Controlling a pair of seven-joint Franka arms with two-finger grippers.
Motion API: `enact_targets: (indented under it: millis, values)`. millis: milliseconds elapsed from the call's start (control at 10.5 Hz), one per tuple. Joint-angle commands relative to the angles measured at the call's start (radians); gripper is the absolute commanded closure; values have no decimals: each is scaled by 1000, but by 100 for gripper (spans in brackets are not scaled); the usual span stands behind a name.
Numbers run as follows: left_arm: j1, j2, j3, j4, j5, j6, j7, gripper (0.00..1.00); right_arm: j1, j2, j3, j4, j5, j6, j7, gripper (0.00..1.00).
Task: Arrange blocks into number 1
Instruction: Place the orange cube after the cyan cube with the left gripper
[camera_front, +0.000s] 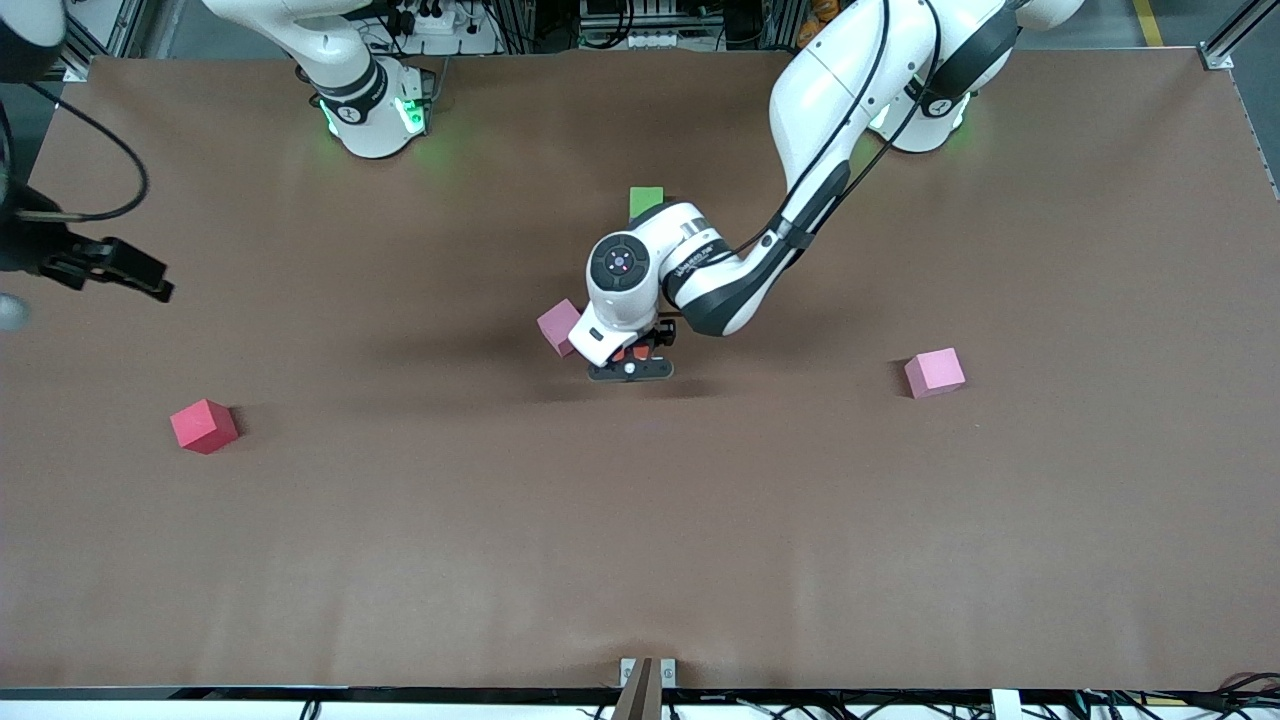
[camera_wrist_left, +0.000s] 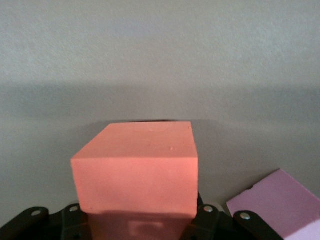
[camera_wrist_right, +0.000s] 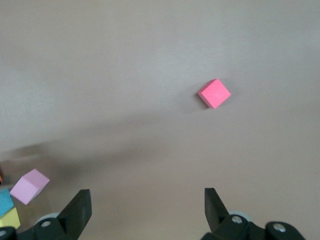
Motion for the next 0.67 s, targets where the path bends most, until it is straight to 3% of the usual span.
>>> enact_targets:
  millis: [0, 571]
  values:
    - [-9, 10, 12, 3, -15, -14, 18, 100, -42, -13, 18, 0, 33, 8, 22, 0]
    - [-9, 7, 10, -24, -15, -25, 18, 100, -60, -13, 18, -2, 59, 14, -31, 0]
